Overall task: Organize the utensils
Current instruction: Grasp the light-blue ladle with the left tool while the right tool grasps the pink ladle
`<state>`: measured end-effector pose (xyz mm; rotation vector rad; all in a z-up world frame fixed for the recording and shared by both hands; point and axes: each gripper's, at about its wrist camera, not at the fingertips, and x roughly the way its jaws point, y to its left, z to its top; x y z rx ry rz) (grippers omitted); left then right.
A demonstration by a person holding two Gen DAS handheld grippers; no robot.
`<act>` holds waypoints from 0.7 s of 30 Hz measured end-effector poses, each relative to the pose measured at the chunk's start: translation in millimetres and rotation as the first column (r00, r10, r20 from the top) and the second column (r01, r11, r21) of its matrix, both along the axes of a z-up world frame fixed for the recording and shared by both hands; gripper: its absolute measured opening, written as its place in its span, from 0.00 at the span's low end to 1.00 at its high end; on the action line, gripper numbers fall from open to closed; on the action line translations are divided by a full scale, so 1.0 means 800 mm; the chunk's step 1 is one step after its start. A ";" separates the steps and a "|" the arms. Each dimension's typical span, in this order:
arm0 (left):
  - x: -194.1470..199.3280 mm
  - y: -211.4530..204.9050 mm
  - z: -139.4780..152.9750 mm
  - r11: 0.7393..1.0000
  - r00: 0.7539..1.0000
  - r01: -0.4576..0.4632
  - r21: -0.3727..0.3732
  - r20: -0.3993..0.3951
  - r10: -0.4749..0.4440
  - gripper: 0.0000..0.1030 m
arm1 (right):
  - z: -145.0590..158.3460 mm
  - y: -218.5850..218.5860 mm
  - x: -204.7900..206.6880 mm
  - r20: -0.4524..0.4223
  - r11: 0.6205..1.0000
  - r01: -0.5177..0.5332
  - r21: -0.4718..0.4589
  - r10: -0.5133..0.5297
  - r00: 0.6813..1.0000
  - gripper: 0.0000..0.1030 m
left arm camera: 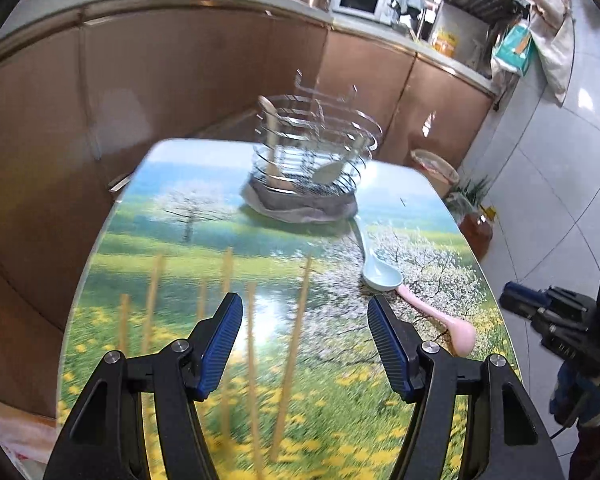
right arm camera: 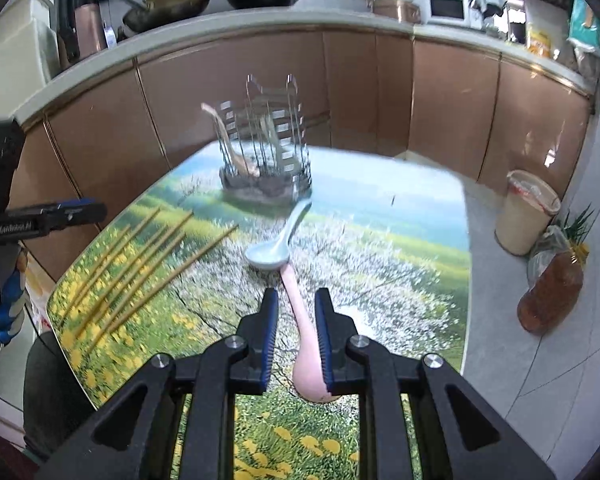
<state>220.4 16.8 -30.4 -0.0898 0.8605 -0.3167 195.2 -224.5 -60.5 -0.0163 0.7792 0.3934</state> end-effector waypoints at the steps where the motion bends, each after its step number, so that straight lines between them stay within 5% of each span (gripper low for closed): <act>1: 0.010 -0.011 -0.006 1.000 1.000 0.015 0.000 -0.015 -0.015 0.62 | -0.006 0.001 0.004 -0.015 1.000 -0.011 -0.001 0.011 1.000 0.17; 11: 0.086 -0.116 -0.052 0.991 0.990 0.113 0.070 -0.097 -0.106 0.62 | -0.063 0.022 0.053 -0.150 0.987 -0.157 -0.037 0.150 0.977 0.17; 21: 0.157 -0.182 -0.099 0.969 0.983 0.092 0.231 -0.177 -0.052 0.62 | -0.087 0.031 0.077 -0.194 0.972 -0.226 -0.058 0.211 0.958 0.18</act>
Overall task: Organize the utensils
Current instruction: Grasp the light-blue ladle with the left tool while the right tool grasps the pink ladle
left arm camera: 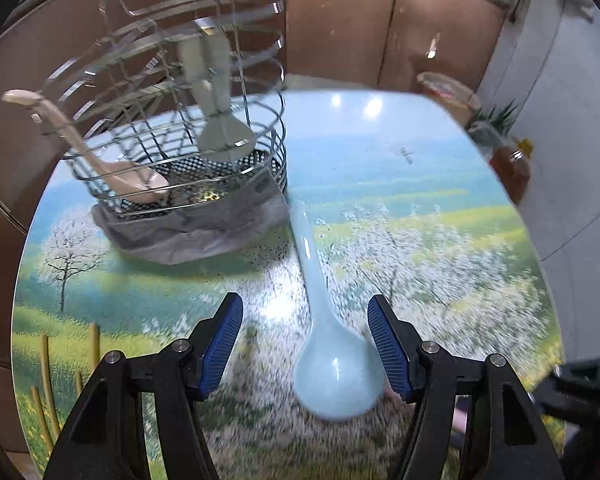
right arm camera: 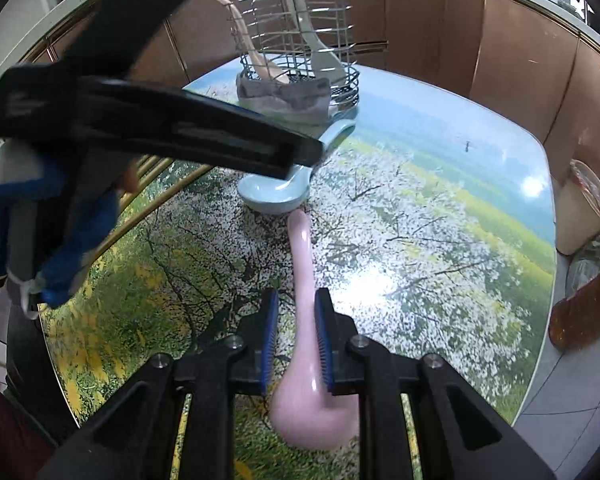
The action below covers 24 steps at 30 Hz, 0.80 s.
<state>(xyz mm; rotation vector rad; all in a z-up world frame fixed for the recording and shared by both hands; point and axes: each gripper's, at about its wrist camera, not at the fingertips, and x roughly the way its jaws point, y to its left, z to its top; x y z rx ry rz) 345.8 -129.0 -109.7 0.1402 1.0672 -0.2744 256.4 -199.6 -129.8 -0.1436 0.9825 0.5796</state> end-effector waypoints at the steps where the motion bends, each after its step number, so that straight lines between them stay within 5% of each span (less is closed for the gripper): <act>1: 0.006 -0.003 -0.006 1.000 1.000 -0.009 0.011 -0.014 0.009 0.62 | -0.001 0.002 0.002 -0.003 1.000 -0.007 -0.001 0.007 1.000 0.18; 10: 0.026 -0.014 -0.023 0.999 0.998 -0.015 0.038 -0.065 0.017 0.53 | -0.011 0.022 0.015 -0.020 0.998 -0.043 -0.045 0.042 0.999 0.25; 13: 0.027 -0.018 -0.022 1.000 0.998 -0.003 0.029 -0.067 0.005 0.41 | -0.012 0.025 0.017 -0.026 0.998 -0.038 -0.042 0.037 0.999 0.25; 15: 0.029 -0.023 -0.019 1.000 0.997 0.015 0.010 -0.071 -0.015 0.15 | -0.012 0.027 0.016 -0.032 0.998 -0.037 -0.048 0.035 0.999 0.24; 16: 0.029 -0.024 -0.018 1.000 0.997 0.021 -0.004 -0.078 -0.021 0.12 | -0.012 0.030 0.017 -0.035 0.998 -0.036 -0.054 0.034 0.999 0.23; 18: 0.023 -0.026 -0.017 0.999 0.996 0.033 -0.023 -0.082 -0.035 0.11 | -0.012 0.031 0.013 -0.041 0.997 -0.029 -0.070 0.026 0.999 0.11; 24: -0.011 -0.011 -0.009 0.995 0.998 0.047 -0.090 -0.046 -0.051 0.11 | -0.012 0.028 -0.005 -0.037 0.998 -0.006 -0.059 0.003 0.999 0.10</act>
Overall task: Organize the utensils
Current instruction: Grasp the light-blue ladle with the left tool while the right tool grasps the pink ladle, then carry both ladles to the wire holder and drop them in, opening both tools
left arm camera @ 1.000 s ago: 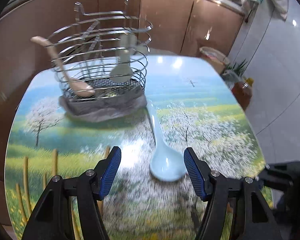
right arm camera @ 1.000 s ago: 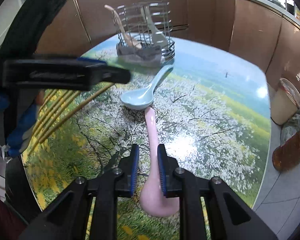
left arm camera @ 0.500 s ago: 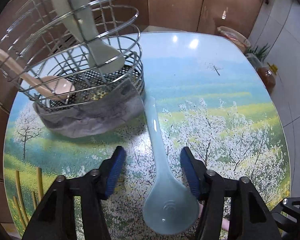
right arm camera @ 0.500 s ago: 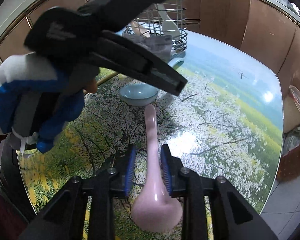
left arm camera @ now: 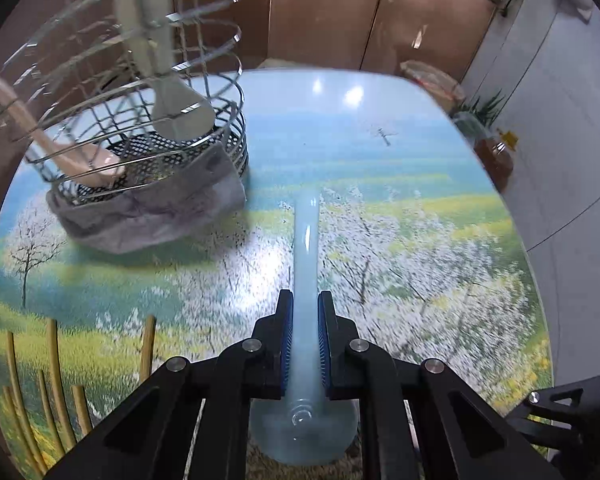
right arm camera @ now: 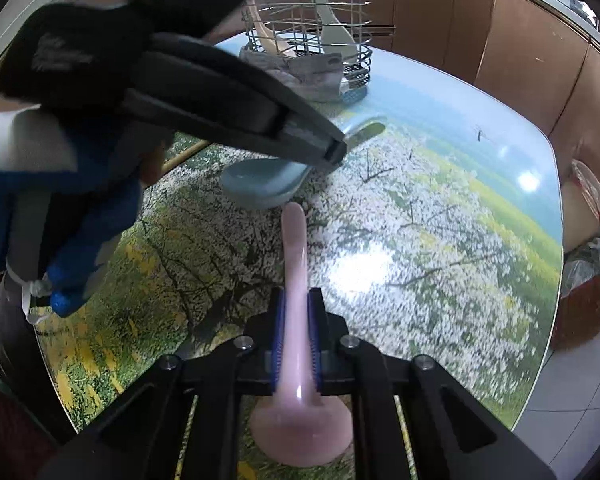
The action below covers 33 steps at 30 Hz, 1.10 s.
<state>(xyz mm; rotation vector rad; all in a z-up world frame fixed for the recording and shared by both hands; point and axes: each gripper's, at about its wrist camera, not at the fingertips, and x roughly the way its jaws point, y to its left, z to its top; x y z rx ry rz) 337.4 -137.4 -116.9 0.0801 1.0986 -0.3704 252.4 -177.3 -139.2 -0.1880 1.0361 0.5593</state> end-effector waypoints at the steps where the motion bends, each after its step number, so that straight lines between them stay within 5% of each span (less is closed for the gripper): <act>1: -0.005 0.005 0.004 1.000 1.000 -0.001 -0.015 0.011 0.002 0.11 | 0.001 0.000 -0.005 0.007 1.000 0.004 0.002 -0.004 1.000 0.10; 9: -0.055 0.057 0.051 0.994 0.989 -0.029 -0.104 0.141 0.043 0.11 | 0.017 -0.025 -0.060 0.068 0.995 0.058 0.075 -0.063 0.996 0.10; 20: -0.107 0.110 0.082 0.979 0.969 -0.067 -0.195 0.220 0.110 0.11 | 0.052 -0.040 -0.118 0.217 0.969 0.095 0.226 -0.146 0.965 0.10; 33: -0.129 0.142 0.154 0.965 0.941 -0.049 -0.259 0.313 0.132 0.11 | 0.130 -0.018 -0.099 0.344 0.934 0.066 0.352 -0.195 0.918 0.10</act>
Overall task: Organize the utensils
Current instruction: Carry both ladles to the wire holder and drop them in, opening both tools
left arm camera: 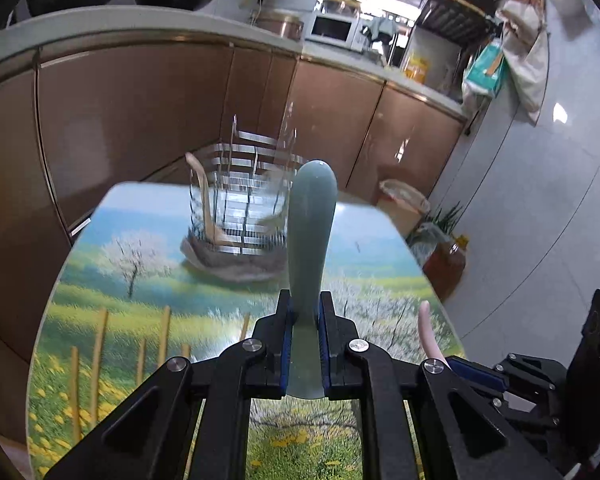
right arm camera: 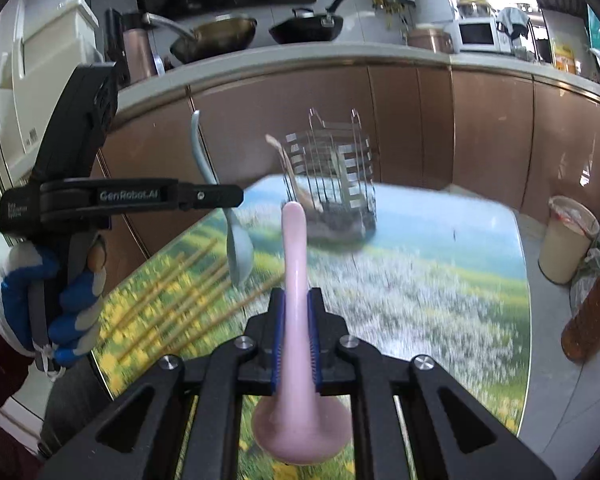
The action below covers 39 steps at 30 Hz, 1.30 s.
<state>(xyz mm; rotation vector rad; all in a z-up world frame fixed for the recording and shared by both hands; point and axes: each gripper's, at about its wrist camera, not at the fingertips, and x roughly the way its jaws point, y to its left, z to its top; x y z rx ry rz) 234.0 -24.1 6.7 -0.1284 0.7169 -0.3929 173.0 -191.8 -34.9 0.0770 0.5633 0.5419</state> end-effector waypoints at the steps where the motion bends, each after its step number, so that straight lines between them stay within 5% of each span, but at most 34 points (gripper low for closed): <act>1: 0.004 0.003 0.010 1.000 1.000 0.005 -0.004 0.011 -0.005 0.11 | 0.008 0.001 0.006 0.012 1.000 -0.002 0.011 0.002 1.000 0.10; 12: 0.086 0.019 0.098 0.999 0.991 -0.007 -0.037 0.134 0.012 0.11 | 0.102 0.017 0.114 0.181 0.995 -0.014 0.097 -0.004 0.984 0.10; 18: 0.147 0.014 0.096 0.999 0.985 -0.041 -0.011 0.168 0.042 0.11 | 0.125 0.047 0.190 0.257 0.996 -0.031 0.088 0.007 0.966 0.10; 29: 0.219 0.015 0.046 0.997 0.987 -0.077 0.008 0.144 0.075 0.11 | 0.089 0.079 0.278 0.302 0.998 0.023 0.056 -0.039 0.952 0.10; 39: 0.233 0.006 0.001 0.995 0.991 -0.085 0.051 0.110 0.079 0.11 | 0.033 0.088 0.291 0.268 0.998 0.063 -0.005 -0.059 0.962 0.10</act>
